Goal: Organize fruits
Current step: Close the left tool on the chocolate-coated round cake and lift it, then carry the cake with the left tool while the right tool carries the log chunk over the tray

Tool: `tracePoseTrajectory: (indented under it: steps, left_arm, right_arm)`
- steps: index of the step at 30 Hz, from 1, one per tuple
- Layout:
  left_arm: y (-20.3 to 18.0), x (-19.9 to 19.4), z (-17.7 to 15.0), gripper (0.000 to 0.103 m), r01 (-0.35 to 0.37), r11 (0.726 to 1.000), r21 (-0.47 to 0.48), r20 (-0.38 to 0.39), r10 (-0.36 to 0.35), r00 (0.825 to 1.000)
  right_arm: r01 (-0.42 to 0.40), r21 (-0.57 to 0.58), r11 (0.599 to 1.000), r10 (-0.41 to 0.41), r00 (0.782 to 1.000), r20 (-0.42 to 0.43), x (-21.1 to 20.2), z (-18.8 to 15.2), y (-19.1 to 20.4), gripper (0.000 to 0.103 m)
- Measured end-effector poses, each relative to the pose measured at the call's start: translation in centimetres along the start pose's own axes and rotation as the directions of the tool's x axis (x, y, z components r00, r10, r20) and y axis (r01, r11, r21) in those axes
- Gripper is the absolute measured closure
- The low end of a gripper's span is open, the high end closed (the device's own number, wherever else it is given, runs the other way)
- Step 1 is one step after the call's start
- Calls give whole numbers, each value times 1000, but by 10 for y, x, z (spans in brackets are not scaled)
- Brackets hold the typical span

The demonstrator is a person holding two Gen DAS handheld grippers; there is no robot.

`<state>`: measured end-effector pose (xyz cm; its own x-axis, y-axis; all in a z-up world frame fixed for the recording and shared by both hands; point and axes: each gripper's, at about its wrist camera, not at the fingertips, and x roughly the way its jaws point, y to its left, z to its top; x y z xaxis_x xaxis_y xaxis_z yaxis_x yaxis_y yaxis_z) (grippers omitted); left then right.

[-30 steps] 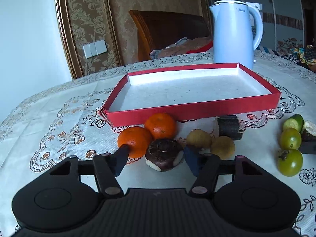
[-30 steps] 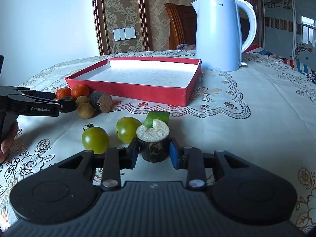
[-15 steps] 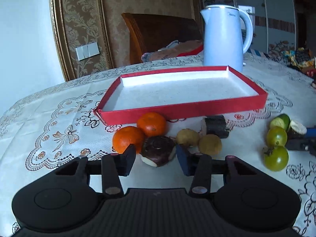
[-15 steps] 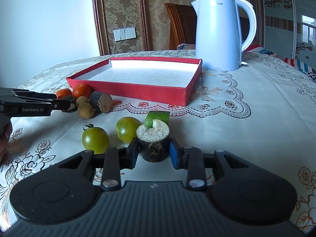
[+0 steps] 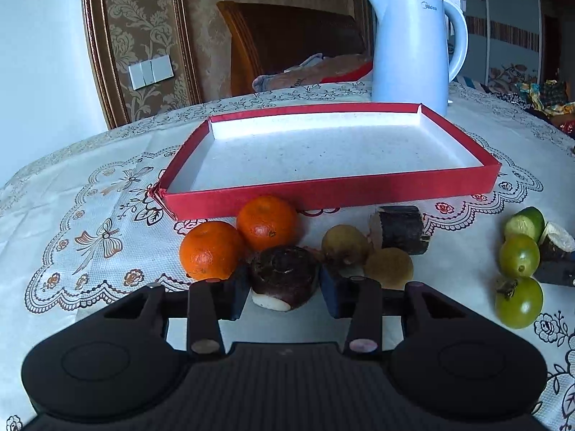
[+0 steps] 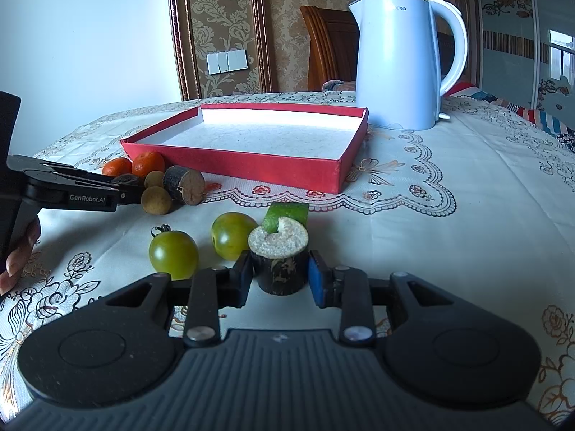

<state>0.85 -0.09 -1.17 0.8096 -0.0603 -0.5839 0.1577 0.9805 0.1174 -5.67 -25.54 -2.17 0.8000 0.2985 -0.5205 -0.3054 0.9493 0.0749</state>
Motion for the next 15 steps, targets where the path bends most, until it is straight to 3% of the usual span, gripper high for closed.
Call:
tracePoseTrajectory:
  steps: [5,15]
  left_arm:
    - [-8,-9,-5,63,-36,998,43,28,34,999]
    - [-2,-23,-4,63,-56,998,-6,75,56,996]
  right_arm:
    - [10,-19,1000,-9,999,39,-6,-2,4,72]
    - [30,-36,999,-26,995,93,-12,1,7,72]
